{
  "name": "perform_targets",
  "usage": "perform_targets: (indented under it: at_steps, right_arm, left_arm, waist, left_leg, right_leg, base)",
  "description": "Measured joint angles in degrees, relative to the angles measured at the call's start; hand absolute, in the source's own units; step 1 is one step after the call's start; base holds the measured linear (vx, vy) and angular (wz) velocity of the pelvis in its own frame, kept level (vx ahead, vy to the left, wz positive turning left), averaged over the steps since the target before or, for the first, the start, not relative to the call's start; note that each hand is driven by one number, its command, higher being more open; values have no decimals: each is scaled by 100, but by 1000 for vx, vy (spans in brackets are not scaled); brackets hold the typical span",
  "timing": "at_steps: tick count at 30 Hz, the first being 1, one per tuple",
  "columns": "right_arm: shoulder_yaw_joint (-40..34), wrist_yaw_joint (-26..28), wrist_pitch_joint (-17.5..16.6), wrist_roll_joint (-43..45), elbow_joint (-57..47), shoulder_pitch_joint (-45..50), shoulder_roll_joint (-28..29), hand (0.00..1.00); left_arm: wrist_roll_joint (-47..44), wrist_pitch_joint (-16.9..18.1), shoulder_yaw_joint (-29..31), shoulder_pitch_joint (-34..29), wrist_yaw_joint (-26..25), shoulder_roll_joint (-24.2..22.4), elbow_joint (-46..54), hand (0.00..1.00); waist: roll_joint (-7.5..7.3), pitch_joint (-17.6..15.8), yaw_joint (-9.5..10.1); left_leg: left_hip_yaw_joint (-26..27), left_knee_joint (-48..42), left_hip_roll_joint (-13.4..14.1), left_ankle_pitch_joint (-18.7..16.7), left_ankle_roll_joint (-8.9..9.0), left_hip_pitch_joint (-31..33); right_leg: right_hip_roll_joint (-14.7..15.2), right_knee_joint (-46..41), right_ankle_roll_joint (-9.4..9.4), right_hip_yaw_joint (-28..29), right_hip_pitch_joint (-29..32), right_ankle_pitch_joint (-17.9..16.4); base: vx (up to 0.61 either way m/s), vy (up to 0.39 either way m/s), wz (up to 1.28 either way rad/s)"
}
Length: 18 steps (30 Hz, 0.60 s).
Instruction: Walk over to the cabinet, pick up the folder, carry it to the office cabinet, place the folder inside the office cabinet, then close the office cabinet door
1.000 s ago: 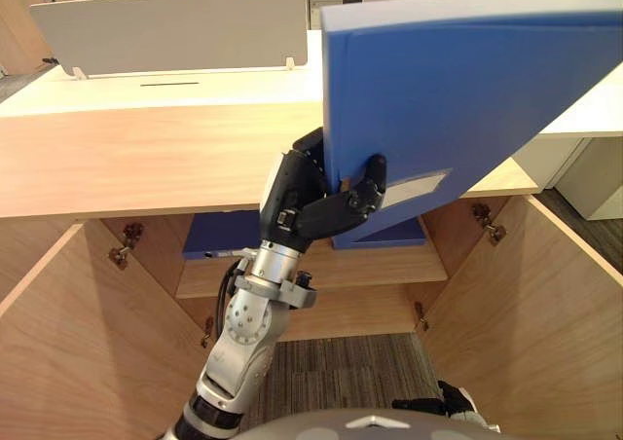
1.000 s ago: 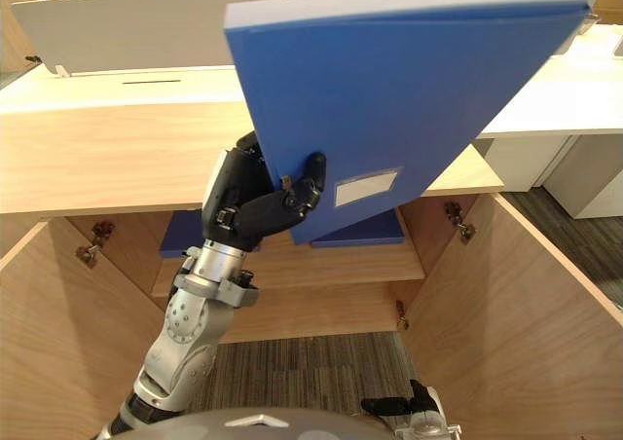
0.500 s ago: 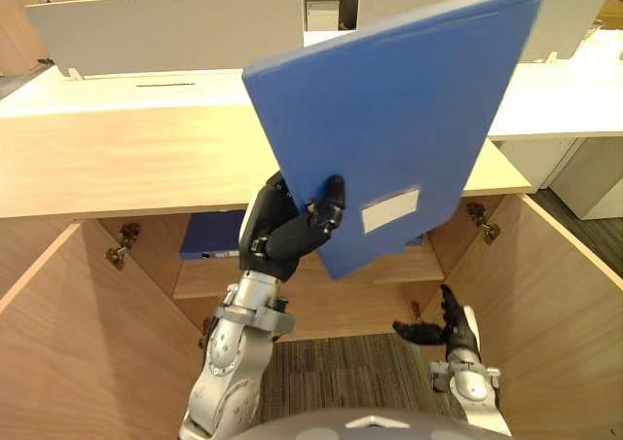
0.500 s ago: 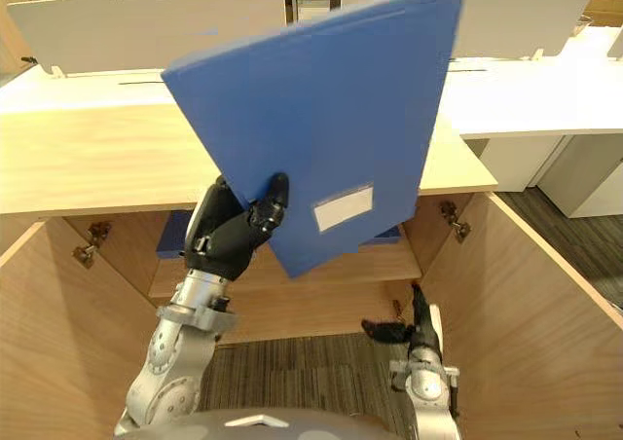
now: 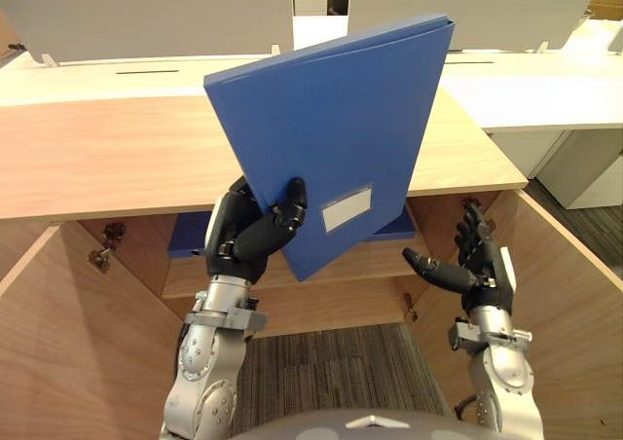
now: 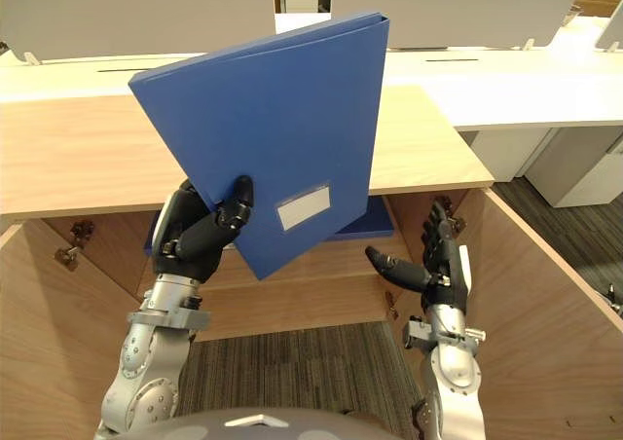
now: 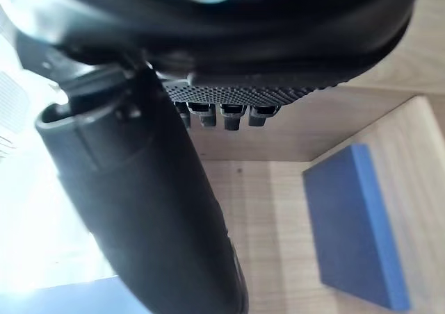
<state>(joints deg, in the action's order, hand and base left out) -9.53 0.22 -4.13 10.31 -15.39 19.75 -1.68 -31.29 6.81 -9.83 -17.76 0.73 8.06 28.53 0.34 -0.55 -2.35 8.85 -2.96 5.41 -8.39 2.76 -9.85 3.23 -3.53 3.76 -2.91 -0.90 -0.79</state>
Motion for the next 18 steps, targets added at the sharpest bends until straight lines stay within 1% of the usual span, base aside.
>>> perform_targets:
  at_steps: [3, 5, 9, 14, 18]
  right_arm:
    - [-86, 190, -158, 406, -353, -24, -203, 100]
    - [-78, 297, -194, 641, -516, -70, -295, 100]
    - [-62, 461, -281, 1006, -536, -401, -390, 100]
    - [-18, 591, -300, 1004, -536, -778, -747, 100]
    - [262, 753, -331, 995, -526, -1154, -1079, 100]
  left_arm:
    - [-1, 0, 2, 2, 165, 4, 0, 0]
    - [-1, 0, -2, 6, 258, 11, 0, 0]
    - [-1, 0, -5, 33, 437, 52, -1, 0]
    - [-14, 0, -28, 237, 708, 55, -143, 0]
    - [-21, 0, -99, 406, 913, 88, -436, 0]
  waist:
    - [1, -1, -1]
    - [1, -1, -3]
    - [5, -2, -9]
    - [10, 0, 2]
    - [15, 3, -2]
  left_leg:
    - [17, -1, -12, -17, -20, 0]
    - [43, -5, -20, -18, -22, 3]
    - [112, -32, -29, -21, -27, 41]
    - [122, -74, -46, -25, -35, 82]
    - [118, -90, -50, -25, -35, 90]
  right_leg:
    - [2, 103, 14, 25, -23, 79]
    - [4, 144, 14, 56, -25, 119]
    - [4, 243, 20, 124, -38, 215]
    - [18, 338, 24, 139, -54, 305]
    - [22, 505, 26, 131, -136, 403]
  base:
    - [-32, 17, -5]
    - [-42, 18, -9]
    - [-57, 10, -9]
    - [-44, 8, -2]
    - [-19, 4, 0]
